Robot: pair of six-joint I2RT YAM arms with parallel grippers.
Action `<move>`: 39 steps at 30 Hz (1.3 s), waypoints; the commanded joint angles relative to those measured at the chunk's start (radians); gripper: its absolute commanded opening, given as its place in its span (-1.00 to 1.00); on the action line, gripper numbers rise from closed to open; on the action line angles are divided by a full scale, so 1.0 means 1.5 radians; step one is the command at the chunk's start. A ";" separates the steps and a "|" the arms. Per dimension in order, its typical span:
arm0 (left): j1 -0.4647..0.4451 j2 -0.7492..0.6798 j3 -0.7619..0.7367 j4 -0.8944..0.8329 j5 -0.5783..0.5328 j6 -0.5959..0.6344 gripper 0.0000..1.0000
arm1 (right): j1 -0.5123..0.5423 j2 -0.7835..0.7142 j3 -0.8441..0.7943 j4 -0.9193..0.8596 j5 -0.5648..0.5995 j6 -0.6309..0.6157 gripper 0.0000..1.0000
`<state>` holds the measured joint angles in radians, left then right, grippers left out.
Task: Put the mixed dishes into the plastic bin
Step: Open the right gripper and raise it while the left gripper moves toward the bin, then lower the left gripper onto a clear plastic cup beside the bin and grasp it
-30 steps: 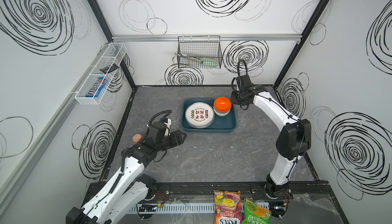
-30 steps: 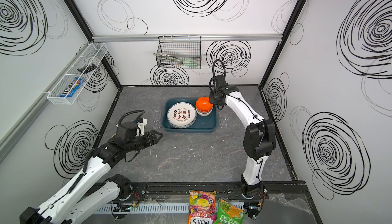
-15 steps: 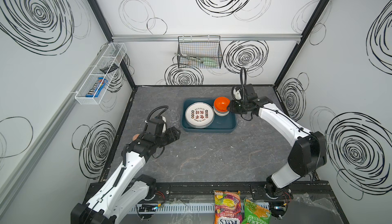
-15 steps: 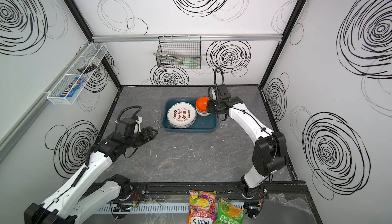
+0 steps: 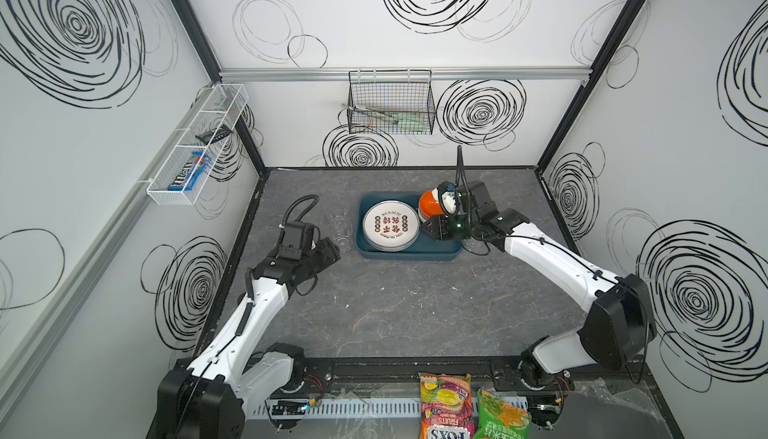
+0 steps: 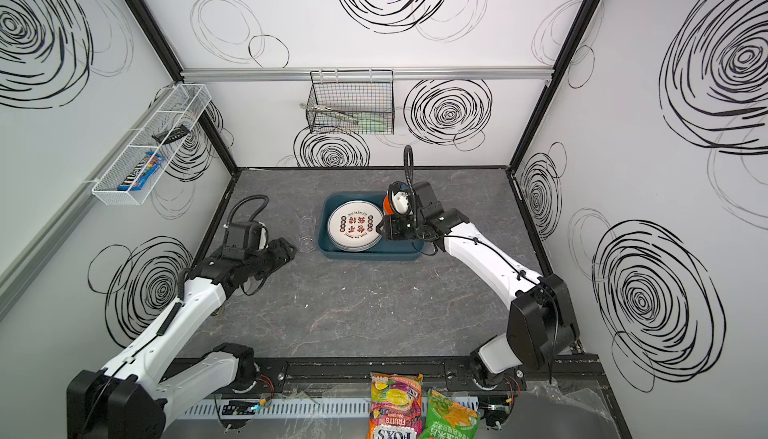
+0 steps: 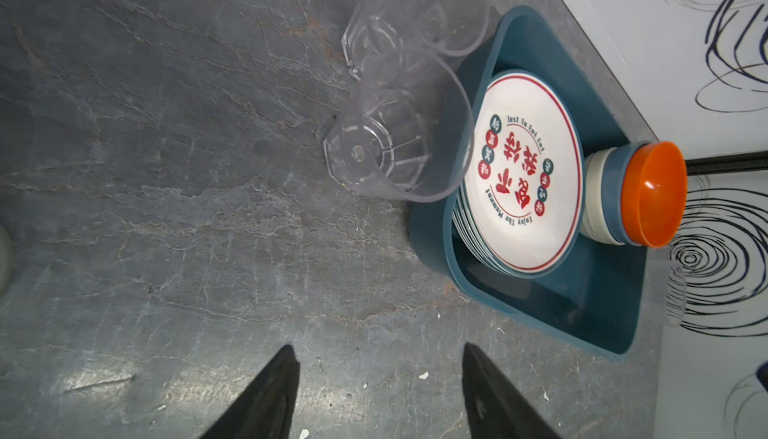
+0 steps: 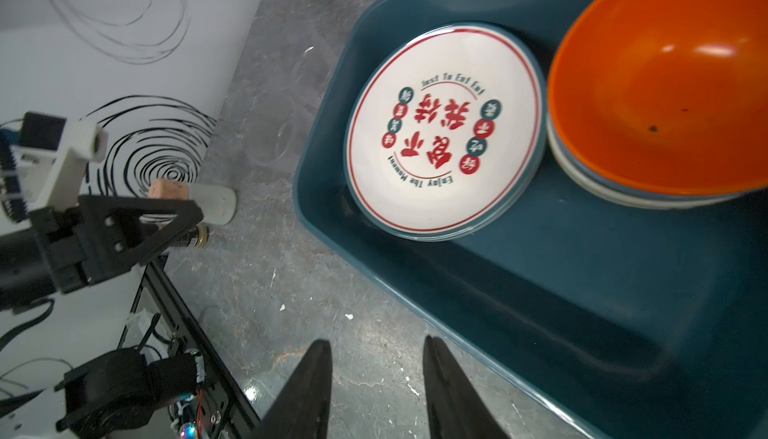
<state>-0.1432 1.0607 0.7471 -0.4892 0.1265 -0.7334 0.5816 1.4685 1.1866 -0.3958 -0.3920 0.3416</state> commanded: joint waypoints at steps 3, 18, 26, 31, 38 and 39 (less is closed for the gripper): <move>0.013 0.053 0.038 0.050 -0.026 0.000 0.29 | 0.036 -0.028 -0.011 0.049 -0.038 -0.030 -0.17; 0.028 0.229 0.108 0.110 -0.070 -0.017 0.13 | 0.084 -0.047 -0.053 0.056 -0.027 -0.033 -0.18; 0.028 0.294 0.129 0.137 -0.075 -0.024 0.07 | 0.085 -0.063 -0.086 0.059 -0.021 -0.032 -0.18; 0.028 0.320 0.142 0.146 -0.074 -0.023 0.00 | 0.085 -0.067 -0.098 0.058 -0.018 -0.031 -0.19; 0.028 0.345 0.149 0.153 -0.075 -0.023 -0.15 | 0.085 -0.067 -0.104 0.064 -0.020 -0.026 -0.19; 0.028 0.347 0.149 0.154 -0.073 -0.023 -0.20 | 0.085 -0.067 -0.104 0.064 -0.019 -0.026 -0.19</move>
<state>-0.1093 1.5658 0.9447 -0.2874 0.0280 -0.7650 0.7017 1.3949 1.0397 -0.3214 -0.4252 0.3088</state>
